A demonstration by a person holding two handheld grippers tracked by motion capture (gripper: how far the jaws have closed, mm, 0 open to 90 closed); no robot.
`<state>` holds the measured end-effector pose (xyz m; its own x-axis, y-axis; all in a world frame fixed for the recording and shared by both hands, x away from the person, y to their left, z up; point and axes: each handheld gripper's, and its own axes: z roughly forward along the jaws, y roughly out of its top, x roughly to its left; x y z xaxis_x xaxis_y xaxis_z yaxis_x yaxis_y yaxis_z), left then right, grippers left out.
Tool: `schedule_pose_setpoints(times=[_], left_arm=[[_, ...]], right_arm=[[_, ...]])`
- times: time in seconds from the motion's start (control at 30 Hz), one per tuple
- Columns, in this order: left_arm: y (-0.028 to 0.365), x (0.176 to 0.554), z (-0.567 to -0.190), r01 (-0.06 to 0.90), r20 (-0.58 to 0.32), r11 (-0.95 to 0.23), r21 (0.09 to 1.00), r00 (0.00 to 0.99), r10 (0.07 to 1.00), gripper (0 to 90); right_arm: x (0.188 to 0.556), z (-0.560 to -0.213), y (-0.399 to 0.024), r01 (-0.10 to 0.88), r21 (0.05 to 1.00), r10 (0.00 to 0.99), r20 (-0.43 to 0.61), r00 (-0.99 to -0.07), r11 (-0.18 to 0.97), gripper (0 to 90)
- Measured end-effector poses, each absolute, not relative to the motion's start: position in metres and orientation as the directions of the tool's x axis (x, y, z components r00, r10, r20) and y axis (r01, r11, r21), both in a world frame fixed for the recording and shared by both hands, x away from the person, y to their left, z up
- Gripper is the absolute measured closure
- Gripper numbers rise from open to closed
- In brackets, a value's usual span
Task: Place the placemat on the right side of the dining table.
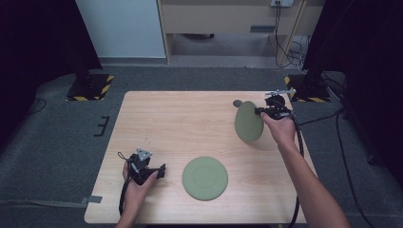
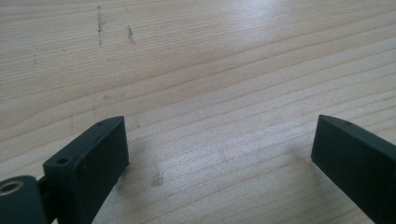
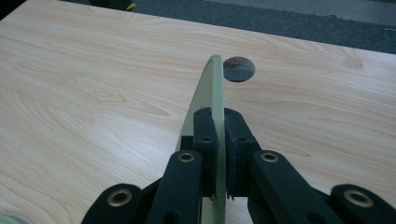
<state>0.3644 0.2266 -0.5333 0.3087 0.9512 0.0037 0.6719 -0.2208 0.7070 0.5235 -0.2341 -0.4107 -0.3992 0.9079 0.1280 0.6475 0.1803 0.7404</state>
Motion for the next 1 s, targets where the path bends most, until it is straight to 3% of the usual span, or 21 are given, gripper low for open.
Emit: schedule_pose_setpoints(times=[1.0], left_arm=[[0.229, 0.365, -0.534, 0.676, 0.000, -0.210, 0.707, 0.296, 0.955, 3.6]], right_arm=[[0.543, -0.438, -0.272, 0.688, 0.707, 0.928, 0.126, -0.352, 0.165, 85.7]])
